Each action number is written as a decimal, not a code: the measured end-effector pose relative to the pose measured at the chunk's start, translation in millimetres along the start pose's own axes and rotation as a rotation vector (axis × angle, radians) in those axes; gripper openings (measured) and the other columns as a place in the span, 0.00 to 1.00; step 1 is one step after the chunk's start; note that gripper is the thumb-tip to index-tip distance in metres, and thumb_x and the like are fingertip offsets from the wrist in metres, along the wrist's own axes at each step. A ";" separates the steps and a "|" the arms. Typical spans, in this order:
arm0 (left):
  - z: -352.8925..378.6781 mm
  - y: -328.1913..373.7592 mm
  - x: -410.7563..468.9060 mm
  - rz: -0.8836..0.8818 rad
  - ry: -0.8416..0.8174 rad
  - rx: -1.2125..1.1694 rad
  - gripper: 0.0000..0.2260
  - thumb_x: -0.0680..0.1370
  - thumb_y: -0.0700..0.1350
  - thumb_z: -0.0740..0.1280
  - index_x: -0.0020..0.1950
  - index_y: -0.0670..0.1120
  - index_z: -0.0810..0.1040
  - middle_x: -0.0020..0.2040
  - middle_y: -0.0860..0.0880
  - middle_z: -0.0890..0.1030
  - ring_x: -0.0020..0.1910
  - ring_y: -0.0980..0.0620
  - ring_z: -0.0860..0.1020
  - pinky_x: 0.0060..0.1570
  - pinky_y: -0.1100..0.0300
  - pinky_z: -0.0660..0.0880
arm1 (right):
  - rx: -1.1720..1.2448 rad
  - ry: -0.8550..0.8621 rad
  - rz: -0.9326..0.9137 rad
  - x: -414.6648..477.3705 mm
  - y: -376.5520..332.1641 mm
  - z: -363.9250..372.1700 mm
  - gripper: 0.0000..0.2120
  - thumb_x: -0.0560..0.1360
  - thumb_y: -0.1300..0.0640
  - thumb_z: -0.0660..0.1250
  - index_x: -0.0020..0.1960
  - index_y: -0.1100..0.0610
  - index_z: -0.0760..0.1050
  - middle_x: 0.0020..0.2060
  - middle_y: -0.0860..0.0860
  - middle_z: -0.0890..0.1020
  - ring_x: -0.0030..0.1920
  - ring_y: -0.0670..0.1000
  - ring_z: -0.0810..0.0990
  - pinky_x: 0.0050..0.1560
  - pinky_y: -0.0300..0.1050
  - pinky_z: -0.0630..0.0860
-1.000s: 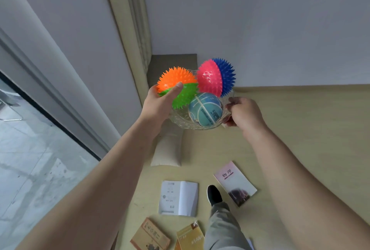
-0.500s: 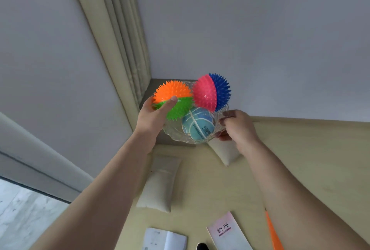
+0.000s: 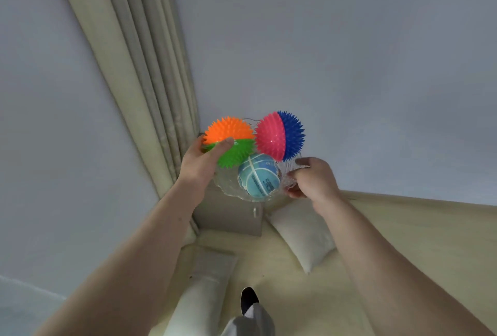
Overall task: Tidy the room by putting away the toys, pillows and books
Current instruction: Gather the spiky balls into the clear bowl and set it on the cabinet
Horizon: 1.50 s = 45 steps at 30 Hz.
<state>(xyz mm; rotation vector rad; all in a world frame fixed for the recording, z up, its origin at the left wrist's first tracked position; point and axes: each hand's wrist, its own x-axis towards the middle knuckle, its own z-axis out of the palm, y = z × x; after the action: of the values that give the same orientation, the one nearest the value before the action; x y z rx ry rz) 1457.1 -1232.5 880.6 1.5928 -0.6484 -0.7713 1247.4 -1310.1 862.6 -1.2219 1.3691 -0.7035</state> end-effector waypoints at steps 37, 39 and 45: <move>39.2 -143.6 517.7 -0.349 0.122 0.028 0.38 0.61 0.57 0.79 0.71 0.51 0.77 0.65 0.51 0.82 0.64 0.49 0.79 0.67 0.46 0.74 | -0.184 -0.257 0.418 529.0 -2.3 247.5 0.10 0.80 0.68 0.62 0.58 0.57 0.72 0.47 0.57 0.81 0.37 0.56 0.84 0.44 0.60 0.85; 30.9 -173.1 536.7 -0.378 0.170 -0.012 0.31 0.67 0.59 0.77 0.67 0.49 0.80 0.63 0.49 0.83 0.64 0.46 0.80 0.69 0.43 0.73 | -0.171 -0.243 0.448 549.9 14.1 273.0 0.14 0.80 0.70 0.61 0.57 0.52 0.67 0.48 0.56 0.79 0.39 0.57 0.83 0.46 0.60 0.85; 23.5 -266.4 564.1 -0.609 0.361 0.054 0.27 0.68 0.76 0.69 0.63 0.66 0.79 0.64 0.63 0.79 0.65 0.52 0.77 0.67 0.45 0.72 | -0.236 -0.215 0.426 604.2 71.0 348.4 0.06 0.78 0.64 0.65 0.54 0.55 0.74 0.40 0.52 0.83 0.36 0.55 0.86 0.41 0.60 0.85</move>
<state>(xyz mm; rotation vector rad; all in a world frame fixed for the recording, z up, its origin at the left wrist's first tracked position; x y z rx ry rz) 1789.5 -1640.2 544.4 1.9437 0.0923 -0.8709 1650.8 -1771.9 522.9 -1.0976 1.4931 -0.1116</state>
